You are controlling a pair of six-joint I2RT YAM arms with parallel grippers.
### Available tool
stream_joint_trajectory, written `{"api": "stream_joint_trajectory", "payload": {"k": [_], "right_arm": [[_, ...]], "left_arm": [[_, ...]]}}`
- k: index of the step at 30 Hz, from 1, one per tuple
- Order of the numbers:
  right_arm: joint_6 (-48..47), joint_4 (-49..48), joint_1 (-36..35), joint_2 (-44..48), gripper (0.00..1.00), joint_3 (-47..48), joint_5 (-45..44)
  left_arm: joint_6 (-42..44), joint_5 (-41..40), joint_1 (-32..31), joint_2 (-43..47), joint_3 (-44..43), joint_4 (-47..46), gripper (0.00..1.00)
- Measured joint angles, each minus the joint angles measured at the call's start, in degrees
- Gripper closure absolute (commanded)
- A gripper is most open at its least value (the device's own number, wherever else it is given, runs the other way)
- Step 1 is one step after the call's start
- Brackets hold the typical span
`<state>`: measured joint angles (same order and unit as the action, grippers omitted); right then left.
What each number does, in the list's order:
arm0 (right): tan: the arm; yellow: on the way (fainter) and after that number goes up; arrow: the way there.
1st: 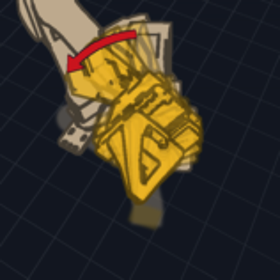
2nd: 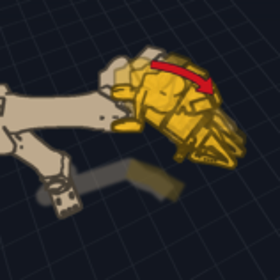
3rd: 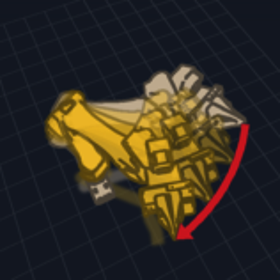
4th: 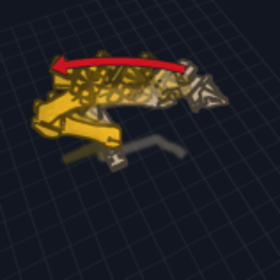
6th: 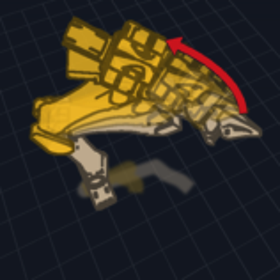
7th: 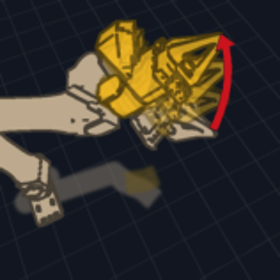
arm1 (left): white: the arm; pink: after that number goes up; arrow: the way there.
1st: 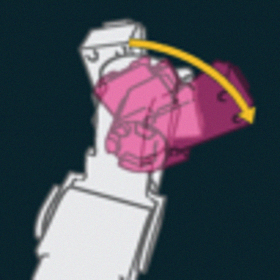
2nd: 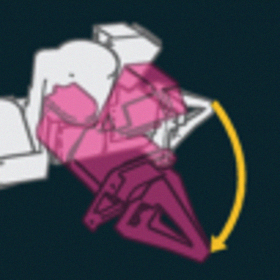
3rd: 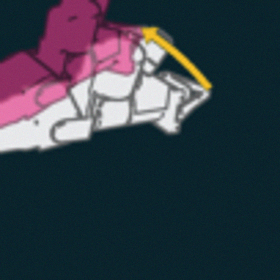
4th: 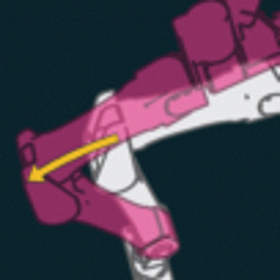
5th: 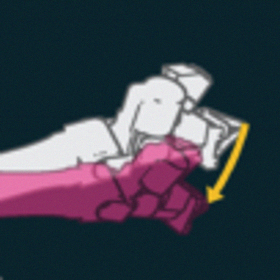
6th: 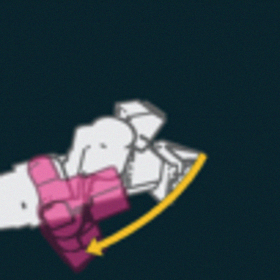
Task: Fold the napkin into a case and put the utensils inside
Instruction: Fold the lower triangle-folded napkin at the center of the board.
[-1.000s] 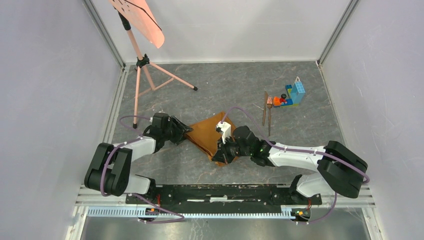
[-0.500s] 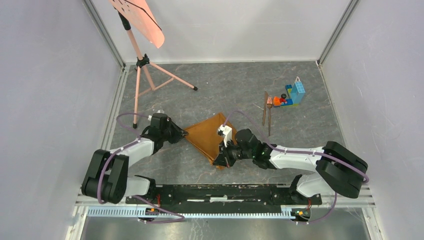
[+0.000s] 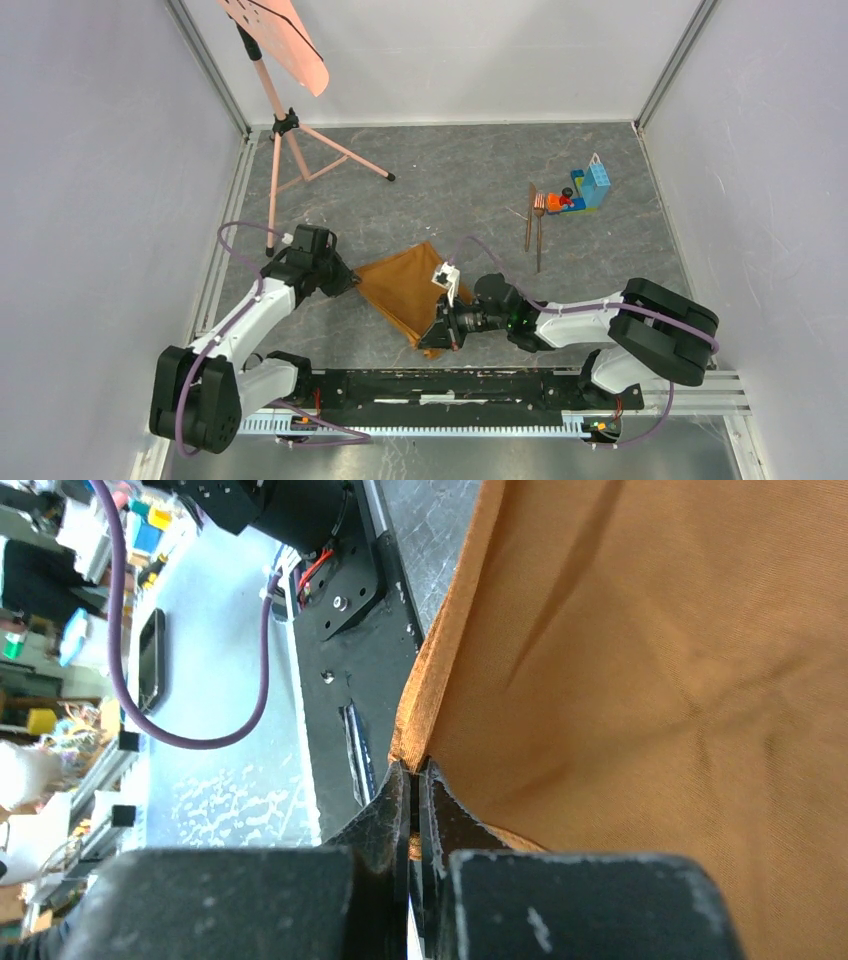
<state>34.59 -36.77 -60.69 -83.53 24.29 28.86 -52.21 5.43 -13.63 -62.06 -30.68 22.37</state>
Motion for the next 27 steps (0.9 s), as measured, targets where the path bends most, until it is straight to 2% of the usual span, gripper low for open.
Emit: {"api": "stream_joint_trajectory", "payload": {"k": [4, 8, 11, 16, 27], "right_arm": [[4.17, -7.69, 3.19, 0.0, 1.0, -4.35, 1.2], [5.97, -11.13, 5.11, -0.11, 1.0, -6.8, 2.29], [6.1, -12.46, 6.01, -0.11, 1.0, -8.0, 2.49], [5.22, -12.09, 7.82, -0.09, 1.0, -8.66, 1.95], [-0.98, -4.26, 9.46, 0.72, 1.0, -8.9, -2.01]], "left_arm": [[-0.55, -4.33, -2.51, -1.2, -6.38, 9.2, 0.98], [-2.93, -12.68, -10.03, -7.52, -16.33, 17.46, 0.98], [-6.4, -18.91, -15.15, -15.87, -25.94, 24.65, 0.98], [-10.29, -25.44, -19.19, -29.73, -39.12, 35.21, 0.98], [-11.78, -28.35, -21.9, -42.34, -47.12, 40.76, 0.98]]}}
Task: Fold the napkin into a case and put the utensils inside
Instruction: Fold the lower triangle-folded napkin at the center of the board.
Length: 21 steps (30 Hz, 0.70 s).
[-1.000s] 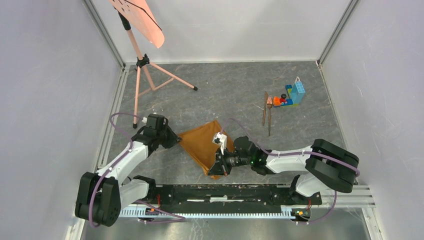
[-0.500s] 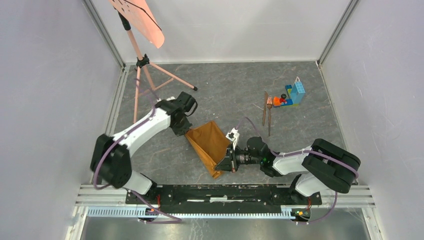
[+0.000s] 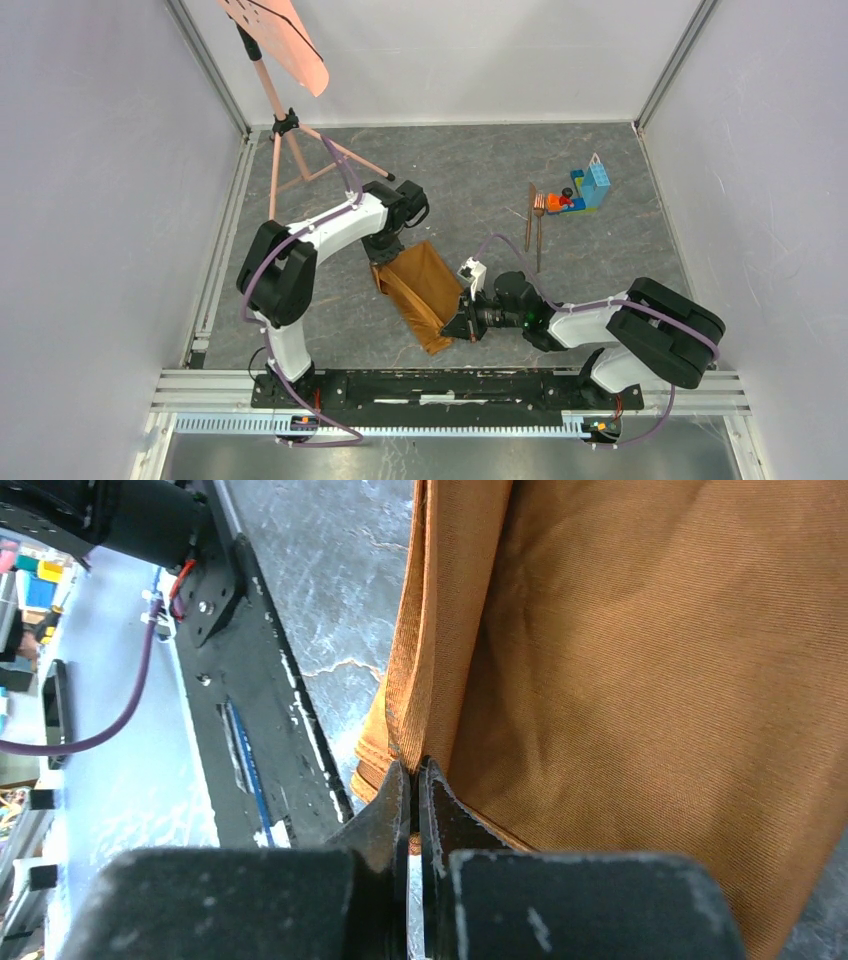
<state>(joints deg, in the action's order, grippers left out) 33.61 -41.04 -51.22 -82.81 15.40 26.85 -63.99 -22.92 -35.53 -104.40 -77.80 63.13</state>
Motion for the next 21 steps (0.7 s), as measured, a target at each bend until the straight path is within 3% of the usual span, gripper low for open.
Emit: {"api": "stream_joint_trajectory", "payload": {"k": [12, 21], "right_arm": [[-3.41, 3.91, 0.13, -0.09, 1.0, 1.16, -1.62], [2.97, -1.81, -1.29, -1.86, 1.0, 1.18, 1.75]], "left_arm": [[0.17, -0.5, -0.87, -5.6, -4.92, 0.35, 0.98], [0.17, -0.63, -0.31, -4.07, -3.04, 0.28, 0.95]]}}
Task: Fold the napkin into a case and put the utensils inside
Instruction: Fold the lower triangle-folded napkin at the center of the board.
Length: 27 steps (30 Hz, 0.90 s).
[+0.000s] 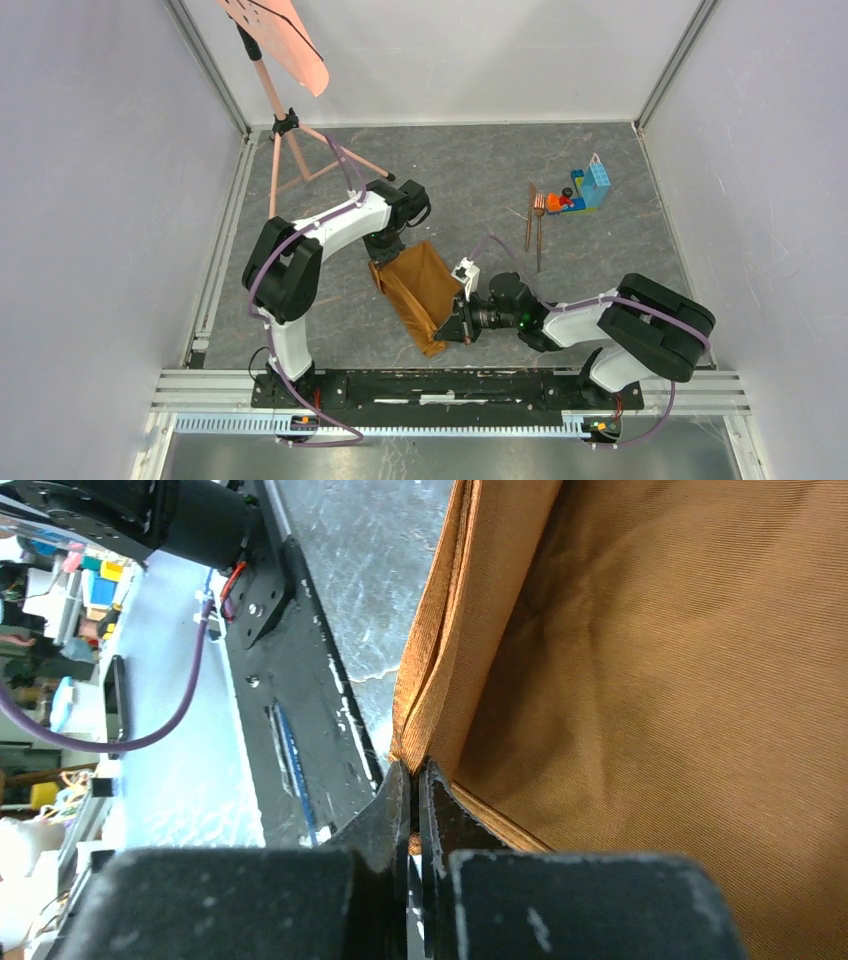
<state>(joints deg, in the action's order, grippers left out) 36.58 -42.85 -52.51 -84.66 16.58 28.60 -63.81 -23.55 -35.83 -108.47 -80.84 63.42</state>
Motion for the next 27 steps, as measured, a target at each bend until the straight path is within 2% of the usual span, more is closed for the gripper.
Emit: {"api": "stream_joint_trajectory", "payload": {"k": [7, 14, 27], "right_arm": [[4.85, -6.19, -2.03, -4.39, 1.0, 0.57, 0.98], [6.32, -6.82, -2.14, -4.94, 1.0, 0.52, 0.46], [7.15, -5.92, -2.01, -5.55, 1.0, -1.4, -1.29]], "left_arm": [[0.0, -0.04, 0.96, 4.15, 3.58, 0.74, 0.91], [0.33, 0.17, 1.11, 3.82, 3.65, -0.04, 0.91], [3.67, 1.86, 1.73, 1.64, 2.78, -4.42, 0.7]]}}
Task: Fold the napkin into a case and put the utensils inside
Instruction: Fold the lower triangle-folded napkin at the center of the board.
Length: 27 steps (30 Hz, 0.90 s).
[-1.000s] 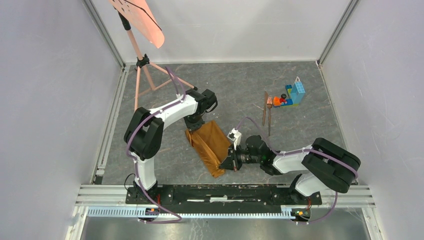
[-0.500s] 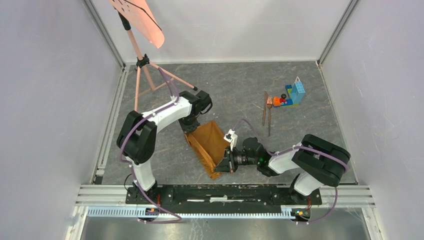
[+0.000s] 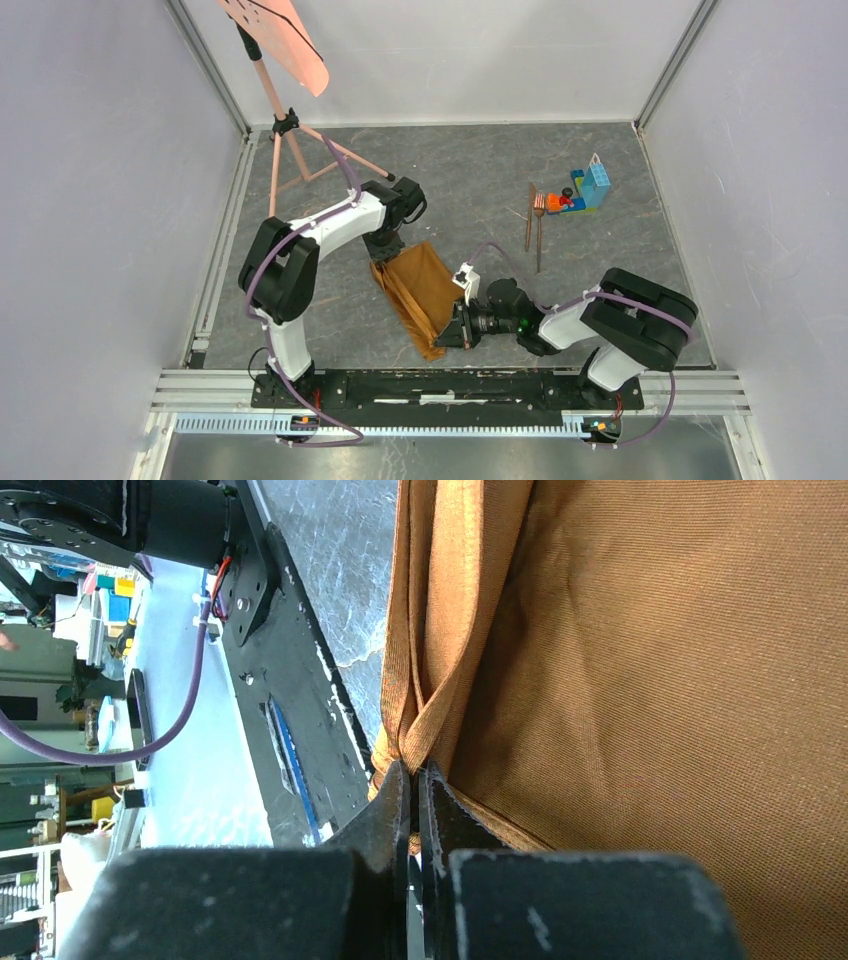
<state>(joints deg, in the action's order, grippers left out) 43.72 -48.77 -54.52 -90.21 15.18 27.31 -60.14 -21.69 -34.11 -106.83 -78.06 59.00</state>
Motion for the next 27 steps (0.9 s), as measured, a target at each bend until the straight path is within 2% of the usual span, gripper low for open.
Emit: {"api": "stream_joint_trajectory", "payload": {"k": [5, 10, 14, 18, 21, 26, 27], "right_arm": [[-0.02, 0.48, 0.04, -0.35, 1.0, 0.0, 0.0], [-0.07, 1.6, 0.09, -0.35, 1.0, 0.0, -0.26], [-0.24, 2.62, 0.22, -0.17, 0.98, 0.0, -0.55], [-0.87, 4.02, 0.26, 0.66, 0.79, 0.07, -0.87], [-1.95, 5.57, 0.44, 1.4, 0.65, 0.42, -1.14], [-7.19, 12.74, 0.98, 4.92, 0.36, 2.93, -3.41], [-9.03, 14.99, 1.07, 5.9, 0.34, 3.89, -4.35]], "left_arm": [[2.73, 2.27, 0.63, 2.36, 0.98, -2.58, 0.51], [5.88, 4.63, 0.85, 8.52, 1.27, -3.91, 0.41], [8.98, 7.28, 1.2, 14.14, 3.23, -5.99, 0.39], [11.52, 10.62, 2.91, 18.67, 9.07, -8.94, 0.39], [13.64, 13.77, 5.92, 23.21, 17.14, -13.03, 0.4], [15.15, 17.84, 9.73, 30.97, 27.23, -17.29, 0.45], [15.34, 18.47, 10.19, 32.3, 28.55, -17.97, 0.46]]}}
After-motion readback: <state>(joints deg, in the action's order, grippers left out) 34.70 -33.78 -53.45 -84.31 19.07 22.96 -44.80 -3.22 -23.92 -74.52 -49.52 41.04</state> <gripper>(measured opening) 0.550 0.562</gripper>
